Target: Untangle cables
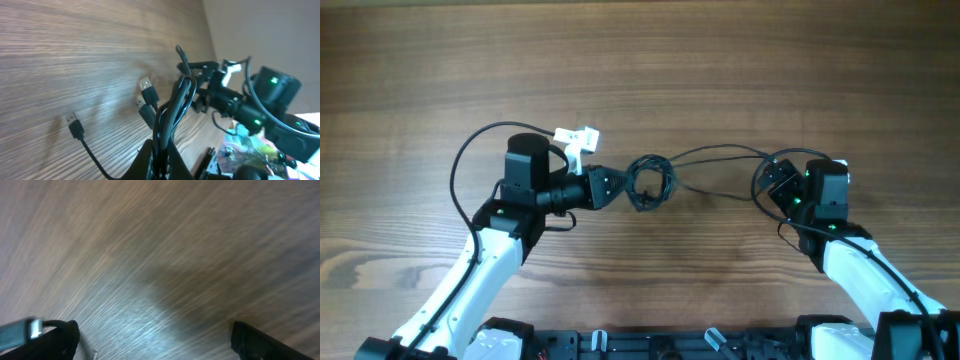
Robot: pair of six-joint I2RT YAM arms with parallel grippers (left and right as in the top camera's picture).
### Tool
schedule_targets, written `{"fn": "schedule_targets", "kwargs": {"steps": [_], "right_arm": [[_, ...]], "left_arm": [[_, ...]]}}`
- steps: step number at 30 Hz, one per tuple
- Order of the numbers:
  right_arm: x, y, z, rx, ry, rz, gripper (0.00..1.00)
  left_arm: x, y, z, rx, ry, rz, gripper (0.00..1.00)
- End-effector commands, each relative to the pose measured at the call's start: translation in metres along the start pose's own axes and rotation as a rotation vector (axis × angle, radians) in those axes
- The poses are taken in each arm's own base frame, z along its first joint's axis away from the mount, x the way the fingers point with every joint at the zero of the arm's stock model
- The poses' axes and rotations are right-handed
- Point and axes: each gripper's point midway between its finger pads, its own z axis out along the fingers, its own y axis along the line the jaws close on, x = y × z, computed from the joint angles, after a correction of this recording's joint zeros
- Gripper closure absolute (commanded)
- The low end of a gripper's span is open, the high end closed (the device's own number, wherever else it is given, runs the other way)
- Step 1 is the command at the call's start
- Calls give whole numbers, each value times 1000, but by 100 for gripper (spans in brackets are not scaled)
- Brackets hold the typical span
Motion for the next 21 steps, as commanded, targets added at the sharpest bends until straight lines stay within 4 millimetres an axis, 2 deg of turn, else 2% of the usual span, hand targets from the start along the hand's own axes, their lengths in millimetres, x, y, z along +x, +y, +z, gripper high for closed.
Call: {"fn": "schedule_targets", "kwargs": {"steps": [1,3,5,7,9,11,13,18,21], "right_arm": [[1,-32,1,126,-29,83,0],[2,-27,2,104,-22,85,0],[4,-13,3,35,6,77,0],[8,7,2,-67,45,35,0],[14,46,-5,-272,91,-141,0],[24,82,-20,-483,134,-295,0],[39,114,-45,-727,164,-487,0],[71,140,-89,-1053,226,-722,0],[86,152,-105,-1158,228,-811,0]], "left_arm": [[-13,16,-7,-114,-67,27,96],[-16,26,-9,-167,-90,22,96],[-20,32,-10,-203,-110,22,96],[-21,34,-10,-216,-117,22,96],[-20,34,-10,-217,-114,26,96],[-17,33,-10,-214,-92,106,96],[-12,28,-9,-186,-57,228,96],[-10,11,-10,-119,-27,392,96],[-2,-5,-9,-26,7,469,96]]}}
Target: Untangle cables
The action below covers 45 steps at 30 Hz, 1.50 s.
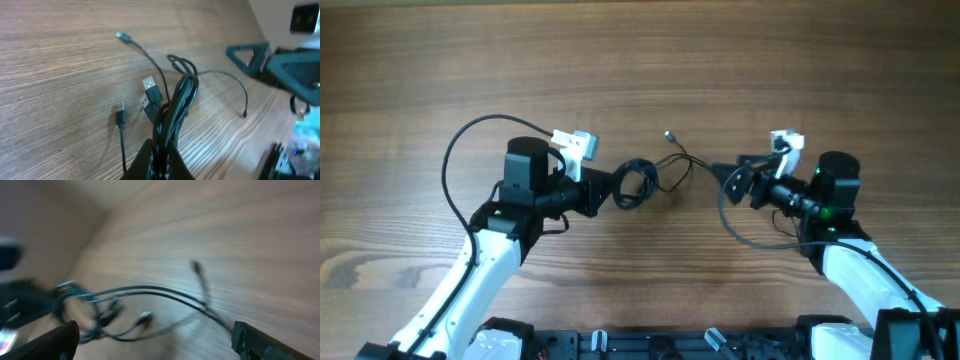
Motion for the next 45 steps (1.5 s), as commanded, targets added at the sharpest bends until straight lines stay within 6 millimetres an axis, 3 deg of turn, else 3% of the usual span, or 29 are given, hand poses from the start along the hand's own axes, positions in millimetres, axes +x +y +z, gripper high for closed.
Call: {"fn": "schedule_targets", "kwargs": {"steps": [1,4,7,12,15,18,19,21,22,25,27,30,32,35,38,41,45], "right_arm": [[14,45,6,-219,66,-148,0],[19,62,13,-272,78,-208,0],[29,77,21,-302,103,-239,1],[33,82,28,-298,107,-280,13],[37,86,29,-311,120,-280,29],[41,90,30,-324,132,-282,41],[42,91,31,-327,136,-282,50],[42,89,32,-315,135,-280,87],[41,87,33,-302,130,-280,96],[40,85,34,-288,126,-279,95],[38,81,35,-262,118,-275,96],[30,65,39,-152,89,-187,96],[24,46,41,-38,60,-91,96],[19,20,41,108,15,63,96],[18,19,41,115,8,120,96],[18,19,41,115,5,179,96],[18,20,41,111,6,192,96]], "left_arm": [[-10,-41,-10,194,-22,213,96],[0,-62,-16,333,-1,286,96],[8,-67,-18,369,23,277,96],[17,-78,-16,409,58,276,96],[24,-91,-11,437,80,313,96],[26,-85,-3,367,91,332,96],[25,-82,-1,343,90,331,96],[17,-75,1,296,64,323,96],[9,-75,2,282,42,299,96],[-8,-71,4,240,-15,252,96],[-15,-67,5,208,-38,212,84],[-17,-63,6,183,-40,161,90],[-13,-62,6,181,-25,148,73],[-1,-58,7,169,26,93,76],[12,-51,12,150,81,-5,77],[20,-46,21,114,115,-65,69],[27,-20,41,-62,114,-243,62]]}}
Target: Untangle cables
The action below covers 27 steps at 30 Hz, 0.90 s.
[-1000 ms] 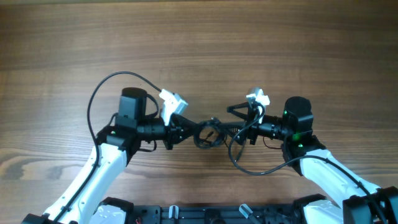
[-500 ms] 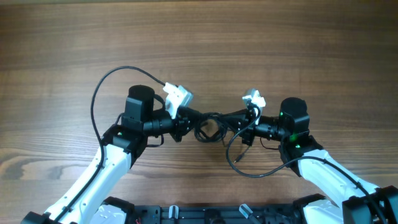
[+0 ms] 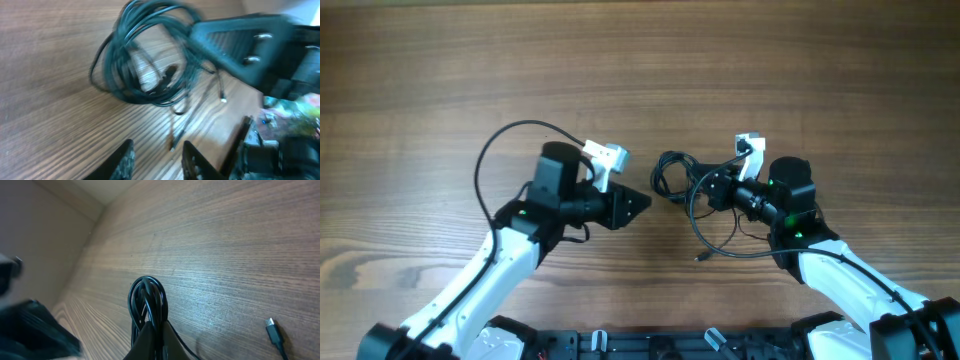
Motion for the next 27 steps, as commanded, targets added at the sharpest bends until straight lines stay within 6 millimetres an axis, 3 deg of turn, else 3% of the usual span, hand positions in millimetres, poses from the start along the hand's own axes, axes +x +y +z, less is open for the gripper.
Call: {"fn": "schedule_targets", "kwargs": {"steps": [1,7,10,13,17,27], "right_arm": [[0,-3,1,15,-6,50,96],[1,-2,1,5,1,74,96],[1,5,1,-30,9,66,95],[0,6,1,-33,5,71,96],[0,7,1,-40,10,82,96],[0,7,1,-39,9,78,96]], "left_arm": [[-9,24,16,-148,-50,-223,57],[-23,8,47,-63,-100,-241,46],[-20,2,62,-40,-88,-211,48],[-11,11,74,-83,-71,-214,58],[-4,22,81,-125,-58,-226,61],[4,27,81,-146,-34,-298,62]]}}
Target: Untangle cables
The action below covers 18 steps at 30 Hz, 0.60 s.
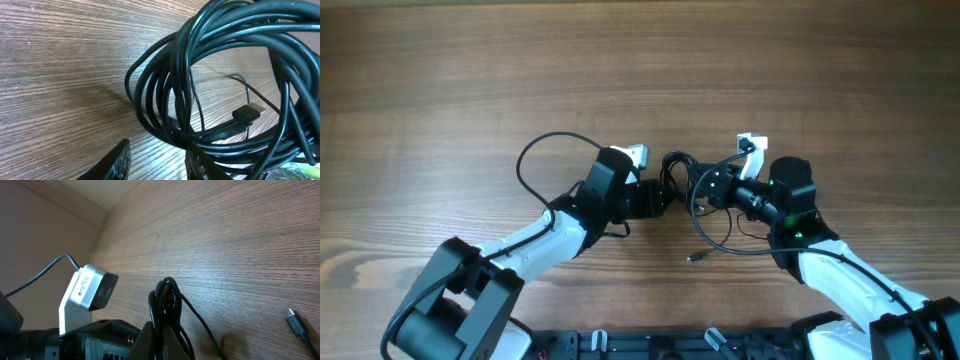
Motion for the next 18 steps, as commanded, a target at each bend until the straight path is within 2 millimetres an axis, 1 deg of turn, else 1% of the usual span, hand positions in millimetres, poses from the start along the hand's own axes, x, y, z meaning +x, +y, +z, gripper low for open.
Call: {"fn": "schedule_targets", "kwargs": {"steps": [1,4,7,9,12,14,15,17,18], "right_arm": [[1,4,1,-23,11,6,96],[1,4,1,-23,11,7,96],[1,4,1,-23,11,7,96],[1,4,1,-24,11,7,96],[2,9,1,-49,18,0,95],[1,14,1,-74,21,-9,96],[1,14,1,-74,20,-10,96],[1,14,1,-74,20,-10,96],[1,14,1,-74,20,-10,96]], "left_arm": [[-3,2,2,-19,-12,-23,61],[-6,5,2,-35,-28,-39,57],[-8,5,2,-33,-40,-111,52],[-11,6,2,-41,-60,-188,51],[-16,2,2,-19,-79,-275,51],[-18,1,2,-12,-84,-332,61],[-18,1,2,-11,-85,-352,67],[-17,1,2,-10,-84,-371,75],[-17,1,2,-11,-84,-372,76]]}}
